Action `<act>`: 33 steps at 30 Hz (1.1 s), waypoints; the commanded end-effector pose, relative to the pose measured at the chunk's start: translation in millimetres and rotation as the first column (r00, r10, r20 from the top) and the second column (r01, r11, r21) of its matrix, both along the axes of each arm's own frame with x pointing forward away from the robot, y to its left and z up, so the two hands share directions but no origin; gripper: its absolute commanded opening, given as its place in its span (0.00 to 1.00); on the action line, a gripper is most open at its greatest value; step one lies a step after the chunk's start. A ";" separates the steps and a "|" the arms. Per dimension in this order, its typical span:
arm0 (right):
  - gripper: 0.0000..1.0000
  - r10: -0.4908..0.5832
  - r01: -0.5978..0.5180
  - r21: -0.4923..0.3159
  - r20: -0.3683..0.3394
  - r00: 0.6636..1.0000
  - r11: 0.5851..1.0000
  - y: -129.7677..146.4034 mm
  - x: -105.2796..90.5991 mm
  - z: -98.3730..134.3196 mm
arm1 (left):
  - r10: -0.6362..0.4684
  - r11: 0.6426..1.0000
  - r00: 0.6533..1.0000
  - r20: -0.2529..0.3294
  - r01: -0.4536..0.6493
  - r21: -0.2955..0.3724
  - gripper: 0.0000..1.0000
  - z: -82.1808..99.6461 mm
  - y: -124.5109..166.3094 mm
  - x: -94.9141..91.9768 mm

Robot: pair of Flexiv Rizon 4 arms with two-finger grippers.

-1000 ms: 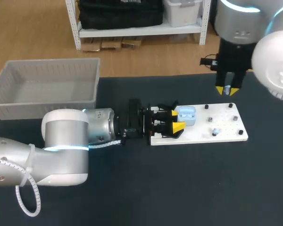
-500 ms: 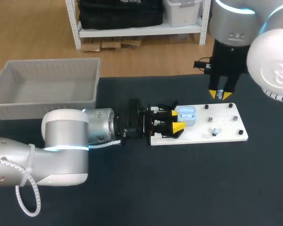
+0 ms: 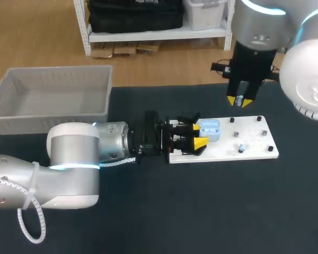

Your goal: Pick up each earbud case from the left stands, insert the matching earbuds, close the lid, and place the case in the box.

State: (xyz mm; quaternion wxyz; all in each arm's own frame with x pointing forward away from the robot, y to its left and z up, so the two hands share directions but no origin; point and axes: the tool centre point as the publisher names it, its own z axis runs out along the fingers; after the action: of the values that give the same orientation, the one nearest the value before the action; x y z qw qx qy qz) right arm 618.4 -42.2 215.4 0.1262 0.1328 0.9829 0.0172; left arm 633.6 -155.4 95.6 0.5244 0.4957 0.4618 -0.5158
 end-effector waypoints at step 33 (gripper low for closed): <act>0.00 -0.156 0.152 -0.039 -0.113 0.981 0.988 46.3 -13.1 -13.9 | 0.003 1.000 1.000 0.001 -0.003 -0.002 0.00 -0.2 0.2 -0.7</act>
State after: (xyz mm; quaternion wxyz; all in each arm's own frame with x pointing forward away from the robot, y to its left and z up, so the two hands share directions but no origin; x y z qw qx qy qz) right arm 603.7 4.6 202.7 0.0738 0.2055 0.9757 -0.0196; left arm 633.6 -155.4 95.7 0.5244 0.4956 0.4618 -0.5158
